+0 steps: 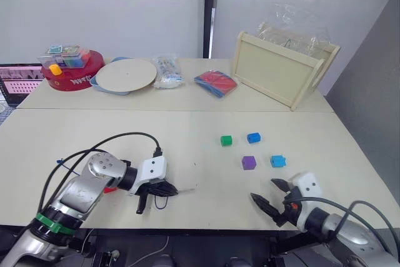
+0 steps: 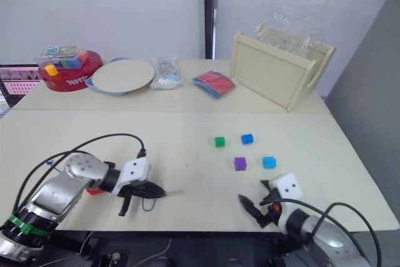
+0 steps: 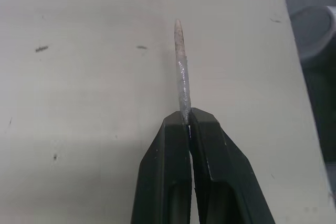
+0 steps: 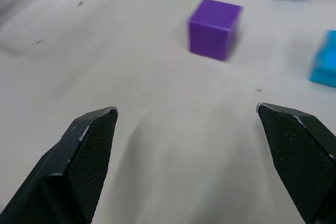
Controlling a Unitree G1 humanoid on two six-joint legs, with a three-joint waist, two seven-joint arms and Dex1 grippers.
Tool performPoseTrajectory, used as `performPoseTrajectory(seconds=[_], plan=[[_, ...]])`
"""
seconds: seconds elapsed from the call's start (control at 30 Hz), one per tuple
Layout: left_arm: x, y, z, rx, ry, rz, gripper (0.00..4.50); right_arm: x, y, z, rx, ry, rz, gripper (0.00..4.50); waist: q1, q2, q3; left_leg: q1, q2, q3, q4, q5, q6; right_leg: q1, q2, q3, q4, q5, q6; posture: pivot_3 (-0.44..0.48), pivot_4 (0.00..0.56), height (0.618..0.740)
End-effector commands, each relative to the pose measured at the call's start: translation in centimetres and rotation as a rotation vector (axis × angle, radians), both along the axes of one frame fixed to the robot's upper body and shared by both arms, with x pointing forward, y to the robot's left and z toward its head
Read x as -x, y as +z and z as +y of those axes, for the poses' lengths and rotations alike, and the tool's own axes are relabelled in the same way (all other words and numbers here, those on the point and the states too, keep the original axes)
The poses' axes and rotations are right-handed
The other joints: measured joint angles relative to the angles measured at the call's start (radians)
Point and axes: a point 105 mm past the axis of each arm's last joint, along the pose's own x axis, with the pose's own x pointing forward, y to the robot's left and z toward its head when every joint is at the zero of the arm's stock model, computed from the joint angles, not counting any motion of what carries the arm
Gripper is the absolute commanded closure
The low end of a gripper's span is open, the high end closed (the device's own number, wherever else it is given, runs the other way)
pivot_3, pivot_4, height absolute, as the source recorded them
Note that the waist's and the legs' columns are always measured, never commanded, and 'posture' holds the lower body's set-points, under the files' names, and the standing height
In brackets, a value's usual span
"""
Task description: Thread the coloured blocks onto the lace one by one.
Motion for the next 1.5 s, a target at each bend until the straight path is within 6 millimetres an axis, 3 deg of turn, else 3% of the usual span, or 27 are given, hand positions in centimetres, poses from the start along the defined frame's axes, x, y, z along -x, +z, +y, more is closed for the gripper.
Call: performPoseTrajectory(seconds=[0.03,0.3,0.53,0.63,0.87,0.97,1.1,1.2,1.27,1.37,1.5], plan=[[0.7,0.5,0.1,-0.011,-0.008,0.004,4.48,-0.9,1.3,-1.5,0.067,-0.137,-0.106,0.00,-0.001,0.000,0.000,0.000,0.000,0.000,0.000,0.000,0.000,0.000,0.000,0.000,0.000,0.000,0.000,0.000,0.150,0.740],[1.0,0.1,0.2,-0.016,0.009,0.010,4.48,-6.0,0.9,-3.1,0.156,-0.343,-0.198,0.00,-0.020,0.000,0.000,-0.001,0.000,0.000,-0.001,0.000,0.000,-0.003,0.000,0.000,0.001,0.000,0.000,0.000,0.150,0.740],[0.9,-0.3,0.2,-0.011,0.027,-0.003,4.48,-8.7,0.1,-2.3,0.056,-0.396,-0.173,0.00,-0.018,0.001,0.000,-0.004,0.000,0.000,-0.003,0.000,0.000,-0.006,0.000,0.001,0.001,0.000,0.000,0.000,0.150,0.740],[0.9,-0.3,0.2,-0.011,0.031,-0.006,4.50,-8.8,-0.5,-2.5,0.021,-0.443,-0.143,0.77,-0.019,0.001,0.000,-0.004,0.000,0.000,-0.003,0.000,0.000,-0.006,0.000,0.001,0.002,0.000,0.000,0.000,0.150,0.740],[0.7,-0.3,0.2,-0.010,0.037,-0.016,4.50,-8.5,-0.7,-2.4,0.011,-0.456,-0.132,3.25,-0.014,0.001,0.000,-0.004,0.000,0.000,-0.002,0.000,0.000,-0.006,0.000,0.001,0.002,0.000,0.000,0.000,0.150,0.740],[0.7,-0.4,0.1,-0.010,0.036,-0.018,4.50,-8.2,0.0,-2.3,-0.018,-0.455,-0.160,3.29,-0.014,0.001,0.000,-0.004,0.000,0.000,-0.002,0.000,0.000,-0.006,0.000,0.001,0.002,0.000,0.000,0.000,0.150,0.740],[0.7,-0.5,-0.1,-0.006,0.033,-0.020,4.50,-6.4,6.1,-0.4,-0.070,-0.334,-0.418,3.29,-0.017,0.002,0.000,-0.005,0.000,0.000,-0.002,0.000,0.000,-0.007,0.000,0.001,0.002,0.000,0.000,0.000,0.150,0.740],[0.6,-0.4,-0.1,-0.003,0.032,-0.019,4.50,-4.5,8.5,2.5,-0.117,-0.163,-0.478,3.29,-0.023,0.002,0.000,-0.004,0.000,0.000,-0.002,0.000,0.000,-0.007,0.000,0.001,0.002,0.000,0.000,0.000,0.150,0.740],[0.5,-0.4,-0.2,0.000,0.029,-0.018,4.50,-2.8,8.2,5.6,-0.136,0.030,-0.424,3.29,-0.023,0.002,0.000,-0.004,0.001,0.000,-0.003,0.000,0.000,-0.007,0.001,0.001,0.003,0.000,0.000,0.000,0.150,0.740],[0.5,-0.4,-0.4,0.002,0.018,-0.018,4.50,0.0,6.2,9.3,-0.142,0.264,-0.284,3.29,-0.021,0.002,0.000,-0.004,0.002,0.000,-0.003,0.000,0.000,-0.007,0.002,0.001,0.002,0.000,0.000,0.000,0.150,0.740],[0.4,-0.3,-0.6,0.005,0.009,-0.018,4.50,1.0,2.9,11.0,-0.098,0.339,-0.150,3.29,-0.019,0.002,0.000,-0.004,0.001,0.000,-0.001,0.000,0.000,-0.006,0.001,0.001,0.002,0.000,0.000,0.000,0.150,0.740]])
